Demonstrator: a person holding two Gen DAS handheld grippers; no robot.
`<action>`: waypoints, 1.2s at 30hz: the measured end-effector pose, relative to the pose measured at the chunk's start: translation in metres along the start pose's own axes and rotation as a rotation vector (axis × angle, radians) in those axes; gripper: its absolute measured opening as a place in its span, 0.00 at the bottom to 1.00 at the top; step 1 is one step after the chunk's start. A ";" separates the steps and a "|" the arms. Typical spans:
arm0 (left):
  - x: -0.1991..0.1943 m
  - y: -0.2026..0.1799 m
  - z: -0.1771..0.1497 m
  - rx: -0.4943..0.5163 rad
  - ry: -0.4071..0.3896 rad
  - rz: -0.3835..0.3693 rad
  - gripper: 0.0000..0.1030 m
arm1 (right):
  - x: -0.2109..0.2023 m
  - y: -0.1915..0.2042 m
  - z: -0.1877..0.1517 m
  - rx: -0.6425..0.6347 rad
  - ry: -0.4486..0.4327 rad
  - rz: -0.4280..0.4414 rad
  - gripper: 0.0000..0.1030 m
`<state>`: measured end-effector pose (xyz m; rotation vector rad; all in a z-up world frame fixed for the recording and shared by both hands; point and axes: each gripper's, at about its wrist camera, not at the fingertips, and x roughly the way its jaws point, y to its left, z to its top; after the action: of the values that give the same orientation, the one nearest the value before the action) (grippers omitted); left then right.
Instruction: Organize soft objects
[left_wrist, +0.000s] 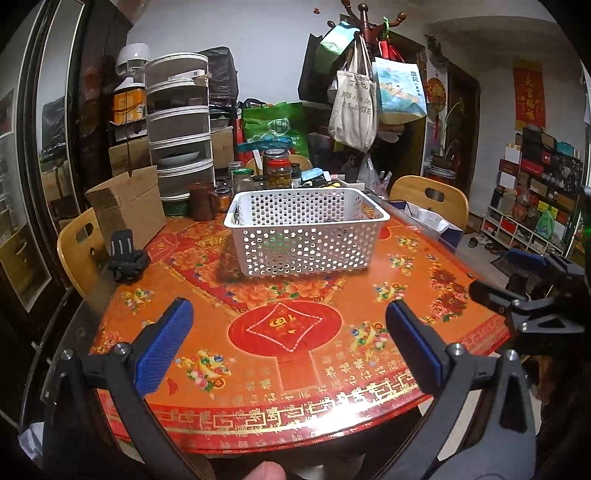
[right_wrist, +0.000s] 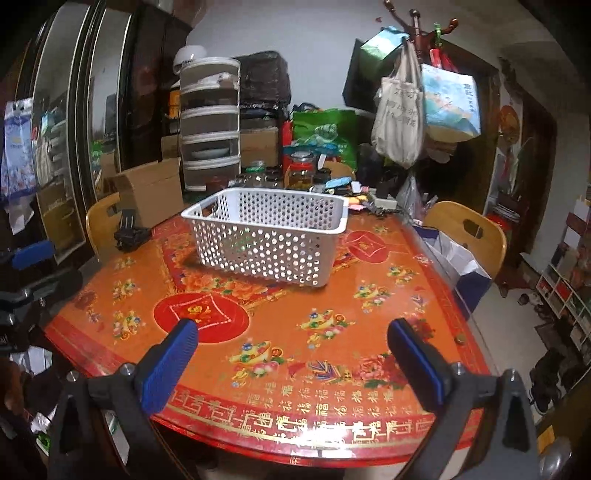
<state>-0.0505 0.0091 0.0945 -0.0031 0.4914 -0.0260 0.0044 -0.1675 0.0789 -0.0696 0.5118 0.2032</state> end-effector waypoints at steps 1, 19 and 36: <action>0.000 -0.001 0.001 -0.002 0.000 0.002 1.00 | -0.004 0.000 0.000 0.003 -0.007 0.001 0.99; 0.002 0.007 0.013 -0.025 0.003 0.012 1.00 | -0.006 0.001 0.000 0.022 0.000 0.040 0.99; 0.008 0.010 0.008 -0.041 0.015 0.016 1.00 | -0.004 0.001 -0.002 0.028 0.001 0.043 0.99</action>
<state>-0.0390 0.0183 0.0977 -0.0390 0.5072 -0.0005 -0.0003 -0.1670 0.0790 -0.0315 0.5171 0.2380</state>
